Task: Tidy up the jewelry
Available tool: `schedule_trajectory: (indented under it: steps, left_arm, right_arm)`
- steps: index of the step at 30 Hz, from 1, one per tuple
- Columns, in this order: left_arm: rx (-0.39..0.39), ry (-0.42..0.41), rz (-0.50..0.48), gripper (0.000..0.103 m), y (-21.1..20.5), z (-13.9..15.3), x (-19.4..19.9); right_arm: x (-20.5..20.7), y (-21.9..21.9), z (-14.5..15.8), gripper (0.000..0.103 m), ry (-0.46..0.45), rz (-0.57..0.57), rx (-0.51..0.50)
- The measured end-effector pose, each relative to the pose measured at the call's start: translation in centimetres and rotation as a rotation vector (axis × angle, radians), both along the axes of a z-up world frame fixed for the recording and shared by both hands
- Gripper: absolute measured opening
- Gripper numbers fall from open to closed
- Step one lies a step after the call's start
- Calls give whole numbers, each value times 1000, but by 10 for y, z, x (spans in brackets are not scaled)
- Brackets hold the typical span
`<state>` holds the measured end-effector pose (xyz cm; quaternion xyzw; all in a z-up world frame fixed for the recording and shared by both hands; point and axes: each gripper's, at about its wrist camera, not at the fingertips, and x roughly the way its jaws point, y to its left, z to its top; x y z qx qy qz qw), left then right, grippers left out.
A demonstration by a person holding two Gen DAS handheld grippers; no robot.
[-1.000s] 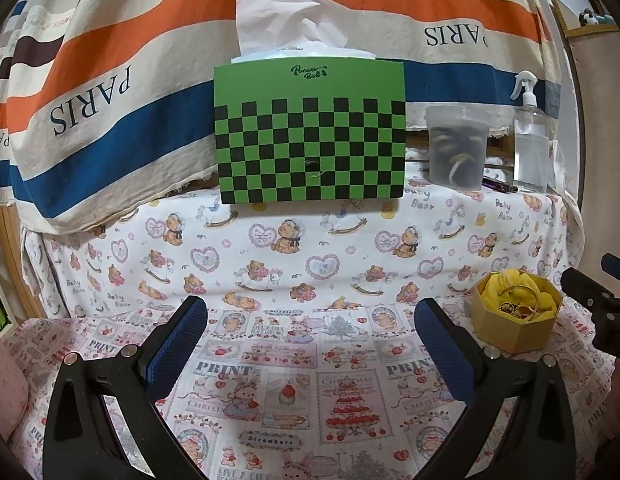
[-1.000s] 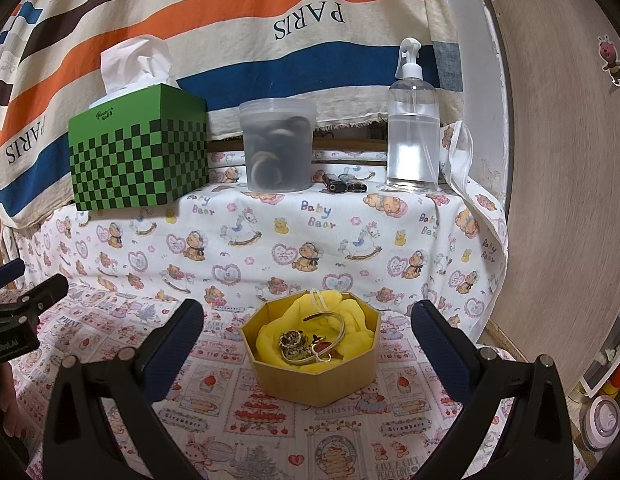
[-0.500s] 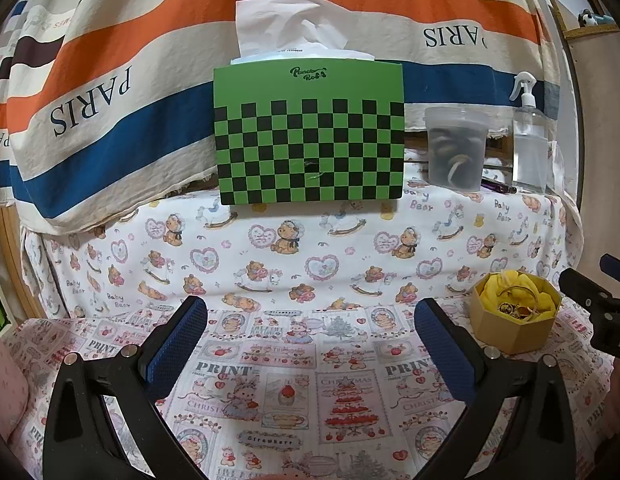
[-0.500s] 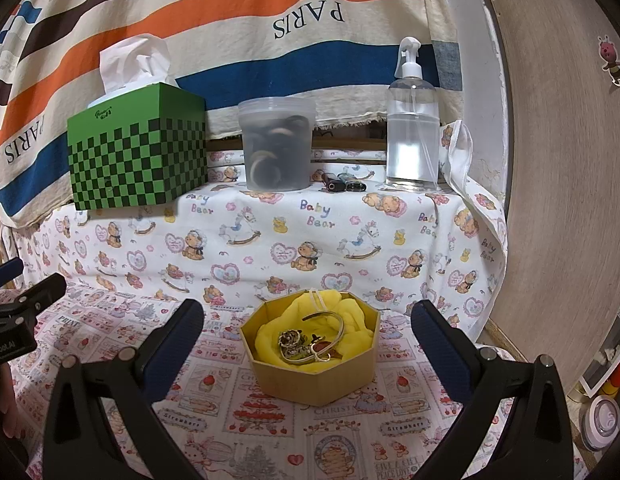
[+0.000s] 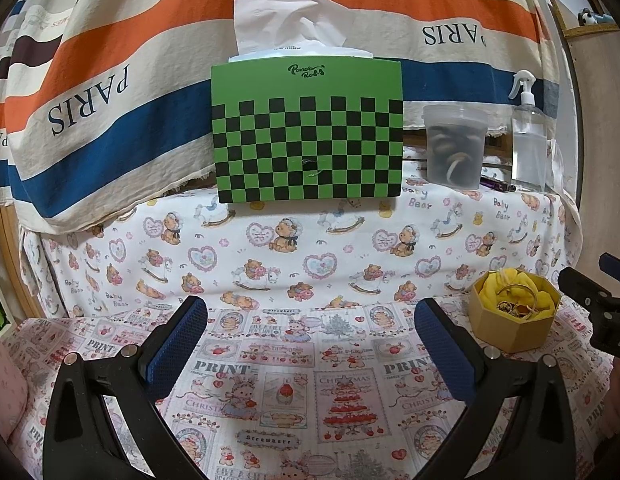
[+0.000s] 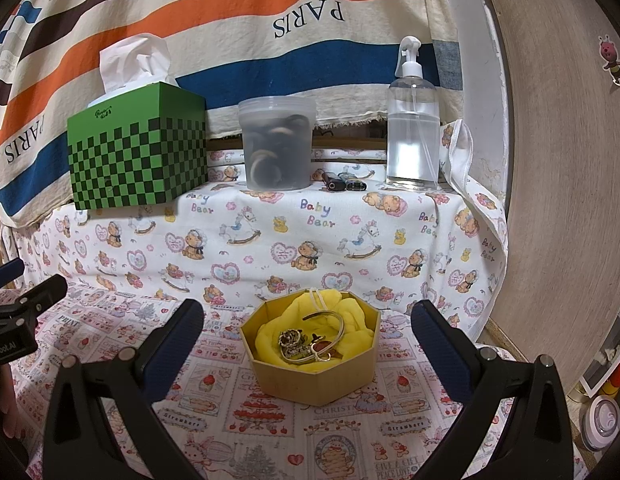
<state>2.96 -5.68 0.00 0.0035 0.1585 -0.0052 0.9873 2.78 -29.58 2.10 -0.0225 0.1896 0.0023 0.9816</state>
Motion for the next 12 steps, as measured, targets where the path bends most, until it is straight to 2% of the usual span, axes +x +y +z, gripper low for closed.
schedule_trajectory:
  steps: [12]
  left_arm:
    - [2, 4, -2, 103, -1, -1, 0]
  right_arm:
    - [1, 0, 0, 103, 1, 0, 0]
